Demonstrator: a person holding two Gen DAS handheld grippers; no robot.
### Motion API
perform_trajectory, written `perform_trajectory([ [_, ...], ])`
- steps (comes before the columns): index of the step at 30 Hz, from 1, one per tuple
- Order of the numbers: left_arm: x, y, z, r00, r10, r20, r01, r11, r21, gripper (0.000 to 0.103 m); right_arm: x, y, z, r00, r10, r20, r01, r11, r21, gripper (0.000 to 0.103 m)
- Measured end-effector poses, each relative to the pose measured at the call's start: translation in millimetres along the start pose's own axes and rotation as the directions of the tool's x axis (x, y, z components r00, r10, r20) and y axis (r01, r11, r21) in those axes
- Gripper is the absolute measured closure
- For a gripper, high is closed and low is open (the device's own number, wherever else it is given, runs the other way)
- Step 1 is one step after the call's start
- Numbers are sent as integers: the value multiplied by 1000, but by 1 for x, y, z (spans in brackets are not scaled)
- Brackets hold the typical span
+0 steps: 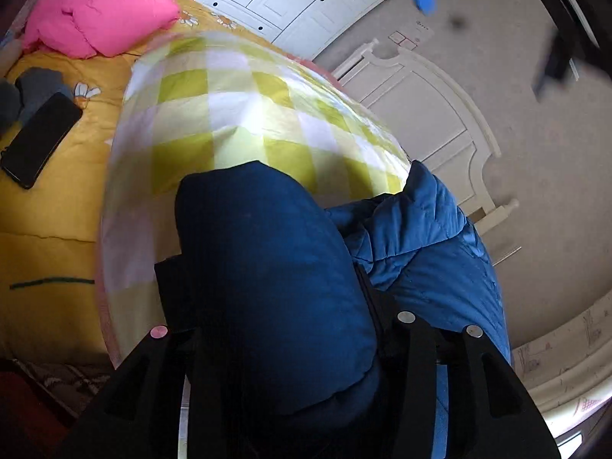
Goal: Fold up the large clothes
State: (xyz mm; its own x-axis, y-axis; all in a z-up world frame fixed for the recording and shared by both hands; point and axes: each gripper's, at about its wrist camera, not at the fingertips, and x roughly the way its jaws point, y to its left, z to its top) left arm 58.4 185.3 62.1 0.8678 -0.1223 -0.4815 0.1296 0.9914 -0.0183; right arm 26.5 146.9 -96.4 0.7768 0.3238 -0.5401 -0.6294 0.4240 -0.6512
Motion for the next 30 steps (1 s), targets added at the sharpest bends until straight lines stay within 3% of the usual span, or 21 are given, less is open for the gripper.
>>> perform_trajectory([
  [2,27,-22,10,994,-92,-56,96,993,66,3,0,-10,-2,999,43,-6,-43,998,50,49],
  [4,64,-50,19,977,-165,-133,182,976,122,3,-1,-9,-4,999,37,-12,-37,998,45,47],
  [5,79,-61,18,976,-147,-159,173,972,161,3,-2,-6,-4,1000,22,-11,-21,999,30,45],
  [7,138,-74,9,972,-16,-234,81,960,268,3,-10,2,-8,1000,-4,-3,4,1000,-2,40],
  [8,162,-74,0,958,7,-285,76,957,279,2,-15,2,-10,1000,5,3,-5,1000,-9,30],
  [10,201,-53,-18,939,-108,-327,171,970,170,2,-31,-10,-16,998,61,25,-62,998,18,8],
  [11,206,-45,-19,933,-131,-334,182,975,126,2,-41,-19,-20,989,139,44,-142,988,56,6],
  [12,209,-37,-21,930,-136,-341,176,980,89,2,-54,-31,-28,977,196,82,-204,974,102,8],
  [14,205,-33,-26,944,-99,-314,140,984,109,2,-80,-62,-46,954,259,155,-287,935,209,15],
  [15,200,-34,-29,953,-77,-293,118,985,126,2,-87,-76,-55,948,266,176,-305,916,261,23],
  [17,196,-35,-30,959,-54,-278,95,986,136,2,-96,-109,-74,944,254,209,-318,870,376,29],
  [20,195,-34,-31,961,-43,-273,82,988,133,2,-95,-145,-98,955,194,223,-286,798,531,34],
  [23,196,-43,-27,962,-45,-270,81,989,123,2,-75,-149,-107,932,273,237,-361,727,585,34],
  [24,197,-45,-26,962,-48,-269,83,989,119,2,-63,-135,-103,925,318,207,-379,739,557,29],
  [25,196,-43,-26,962,-51,-269,84,990,114,2,-55,-120,-98,939,298,172,-344,789,509,28],
  [26,196,-42,-26,961,-50,-271,83,990,113,2,-52,-100,-95,962,226,150,-270,854,445,27],
  [27,193,-42,-26,963,-19,-270,56,990,133,2,-50,-92,-93,972,198,128,-234,876,421,27],
  [30,170,-48,-19,960,181,-211,-128,961,244,2,-50,-97,-93,966,232,114,-258,865,431,27],
])
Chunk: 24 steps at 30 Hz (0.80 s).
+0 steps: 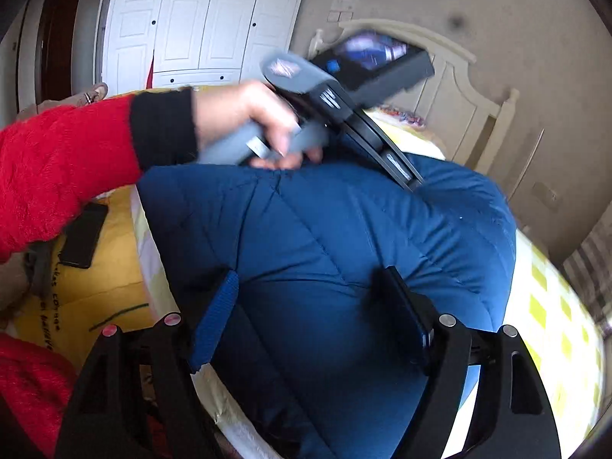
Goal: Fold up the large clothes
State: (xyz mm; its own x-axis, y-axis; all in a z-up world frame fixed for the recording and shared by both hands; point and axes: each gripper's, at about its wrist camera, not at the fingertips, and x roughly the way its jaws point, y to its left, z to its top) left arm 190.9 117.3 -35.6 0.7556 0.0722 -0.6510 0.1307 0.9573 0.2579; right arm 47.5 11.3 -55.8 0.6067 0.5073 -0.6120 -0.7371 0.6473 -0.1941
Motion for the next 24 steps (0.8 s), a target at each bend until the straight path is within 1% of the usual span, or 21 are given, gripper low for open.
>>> perform_trajectory([
  [1,-16,0,-2,998,59,15,-59,998,7,3,-1,-3,-1,1000,10,0,-10,1000,4,27],
  [2,-30,2,-3,997,75,30,-75,997,3,3,-1,-5,-2,1000,15,4,-15,1000,7,27],
  [3,-56,3,-9,995,76,67,-75,997,-15,3,-1,-5,-2,1000,13,6,-13,1000,7,27],
  [4,-71,3,-14,993,75,89,-73,997,-23,3,0,-4,-2,1000,7,8,-7,1000,3,27],
  [5,-86,1,-22,991,84,103,-82,996,-24,3,0,-4,-2,1000,4,8,-4,1000,1,27],
  [6,-98,-4,-34,989,113,100,-111,994,-20,3,2,-5,-2,1000,5,8,-5,1000,2,26],
  [8,-98,-8,-51,985,155,72,-154,988,-29,3,4,-5,-2,1000,6,11,-6,1000,4,26],
  [9,-88,-11,-63,983,180,28,-179,983,-36,2,7,-4,-2,1000,7,11,-7,1000,4,26],
  [10,-80,-12,-75,983,184,16,-183,981,-59,2,7,-3,-2,1000,8,11,-8,1000,1,26],
  [11,-77,-9,-85,984,173,49,-166,979,-121,2,6,0,0,1000,8,6,-8,1000,-7,26],
  [12,-76,-7,-90,984,167,62,-156,976,-151,2,6,2,-1,1000,8,1,-8,1000,-16,26],
  [14,-75,-3,-93,986,155,66,-141,974,-178,2,0,0,2,999,42,-10,-42,999,-32,29],
  [15,-74,-2,-92,987,147,63,-134,974,-182,2,-5,-6,4,999,54,-7,-54,998,-29,33],
  [16,-72,-2,-91,989,136,61,-123,975,-185,2,-10,-14,6,999,51,6,-51,999,-18,34],
  [18,-68,2,-92,993,104,54,-92,976,-198,2,-21,-43,12,999,0,53,-2,999,34,36],
  [20,-64,5,-94,995,83,50,-71,975,-210,2,-23,-81,20,997,-27,70,18,992,127,38],
  [22,-62,6,-96,996,77,51,-64,974,-219,2,-12,-121,31,997,-55,61,41,978,204,39],
  [24,-61,6,-99,996,74,57,-59,971,-231,2,4,-150,44,997,-69,34,57,964,260,43],
])
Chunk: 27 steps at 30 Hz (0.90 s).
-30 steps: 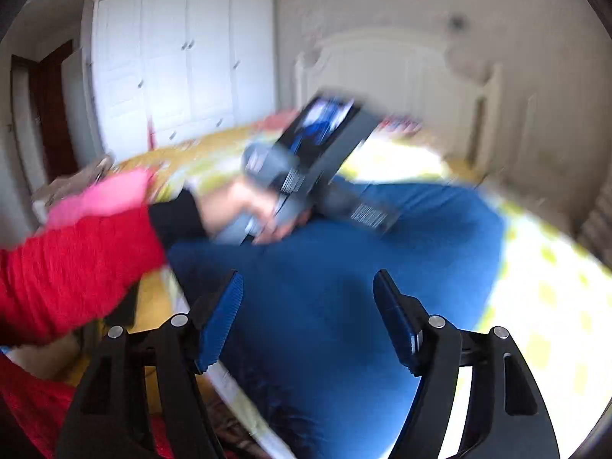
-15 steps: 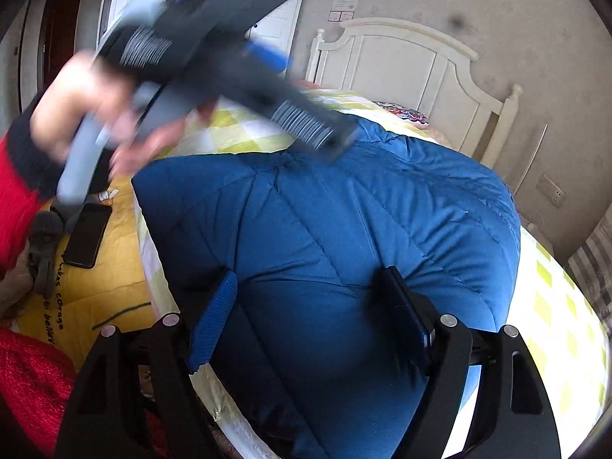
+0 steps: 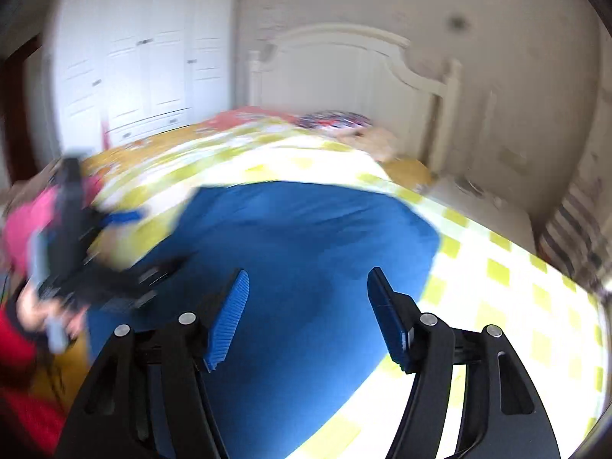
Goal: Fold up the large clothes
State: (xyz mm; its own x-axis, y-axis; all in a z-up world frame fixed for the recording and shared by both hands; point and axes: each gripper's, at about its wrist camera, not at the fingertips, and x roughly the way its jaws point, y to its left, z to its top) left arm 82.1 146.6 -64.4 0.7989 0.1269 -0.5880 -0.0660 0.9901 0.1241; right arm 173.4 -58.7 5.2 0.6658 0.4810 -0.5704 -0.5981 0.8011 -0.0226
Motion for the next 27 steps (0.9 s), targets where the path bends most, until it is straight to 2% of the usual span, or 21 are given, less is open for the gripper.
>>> perform_trajectory([
  [2,0,2,-3,1000,-11,3,11,1000,-19,2,29,-24,23,1000,8,-26,-6,997,74,46],
  [5,1,5,-6,1000,-25,7,25,999,-40,2,73,-39,48,999,-26,-43,30,997,77,47],
  [7,1,5,-7,1000,-26,9,26,999,-45,2,115,-47,50,990,4,-138,12,993,115,49],
  [9,3,8,-7,1000,-26,-2,26,998,-63,2,162,-46,42,966,29,-257,-4,995,98,49],
  [13,7,12,-8,998,-64,-12,62,995,-82,2,167,-46,62,948,-9,-317,14,1000,13,50],
  [15,6,11,-9,998,-58,-4,58,995,-78,2,159,-54,73,957,-25,-289,32,999,19,50],
  [17,6,11,-10,999,-54,1,54,995,-78,2,148,-72,79,970,-56,-235,82,992,101,50],
  [19,6,12,-10,998,-57,4,57,995,-87,2,168,-85,68,955,-57,-291,99,987,130,50],
  [20,6,12,-10,998,-57,4,57,994,-90,2,183,-83,59,941,-40,-337,82,990,111,49],
  [21,6,12,-10,998,-57,0,56,994,-91,2,198,-78,48,935,-28,-353,65,994,93,49],
  [22,7,12,-10,998,-58,-2,57,994,-89,2,198,-75,49,936,-50,-349,82,994,78,49],
  [25,6,11,-11,998,-58,-1,58,995,-87,2,190,-59,66,916,-134,-379,136,990,-23,49],
  [27,6,11,-11,998,-58,0,58,994,-88,2,168,-41,83,939,-149,-311,136,989,-63,49],
])
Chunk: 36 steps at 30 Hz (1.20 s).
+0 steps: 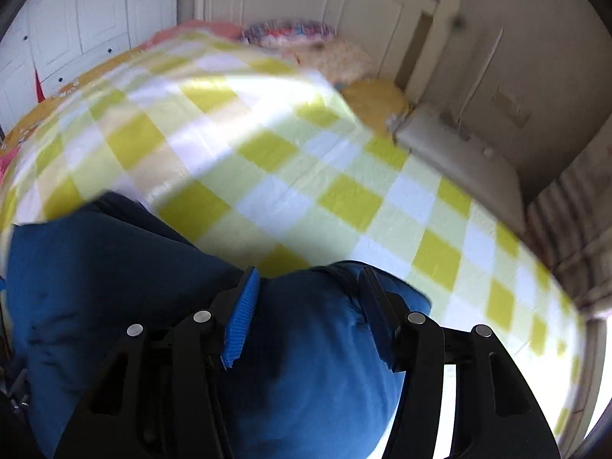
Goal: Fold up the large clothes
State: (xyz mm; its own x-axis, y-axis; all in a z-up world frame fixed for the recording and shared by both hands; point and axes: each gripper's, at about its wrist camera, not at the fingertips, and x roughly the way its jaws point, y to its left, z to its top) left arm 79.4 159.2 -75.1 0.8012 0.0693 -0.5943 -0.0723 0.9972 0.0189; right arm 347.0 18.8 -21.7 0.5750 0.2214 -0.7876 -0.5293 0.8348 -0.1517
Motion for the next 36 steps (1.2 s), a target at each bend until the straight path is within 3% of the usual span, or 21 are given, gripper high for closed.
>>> perform_trajectory([
  [3,0,1,-1,1000,-3,1,3,1000,-5,2,-40,24,8,981,167,98,-165,986,-28,49],
  [5,0,0,-1,1000,-3,0,3,1000,-3,2,-50,54,8,973,210,93,-197,972,-130,49],
  [7,0,1,-1,1000,-3,0,3,1000,-5,2,-27,85,2,979,203,11,-196,958,-211,49],
  [9,1,3,-1,1000,4,-10,-4,1000,-13,2,1,106,-7,990,123,-66,-136,953,-270,49],
  [13,1,4,-3,1000,-14,-13,14,1000,-26,2,-12,104,3,986,144,-89,-162,955,-249,50],
  [16,1,4,-3,1000,-14,-8,14,1000,-25,2,-45,111,13,971,239,-5,-233,941,-244,49],
  [18,0,4,-4,1000,-6,-7,6,1000,-20,2,-50,130,14,964,266,2,-253,920,-298,49],
  [22,-2,3,-5,999,49,-9,-50,999,-13,2,7,170,0,972,178,-155,-227,884,-408,48],
  [25,0,9,-6,1000,5,-26,-6,999,-47,2,11,163,8,957,222,-186,-276,891,-361,48],
  [28,-1,7,-6,1000,9,-23,-10,999,-31,2,-10,162,2,975,184,-126,-219,900,-376,49],
  [31,-1,7,-7,1000,6,-22,-7,999,-34,2,-58,143,-10,981,193,12,-176,919,-354,45],
  [33,-2,6,-7,1000,9,-18,-9,999,-34,2,-83,117,-22,981,173,88,-141,947,-288,35],
  [36,-1,5,-7,1000,10,-15,-11,999,-34,2,-93,70,-43,986,99,135,-76,983,-166,35],
])
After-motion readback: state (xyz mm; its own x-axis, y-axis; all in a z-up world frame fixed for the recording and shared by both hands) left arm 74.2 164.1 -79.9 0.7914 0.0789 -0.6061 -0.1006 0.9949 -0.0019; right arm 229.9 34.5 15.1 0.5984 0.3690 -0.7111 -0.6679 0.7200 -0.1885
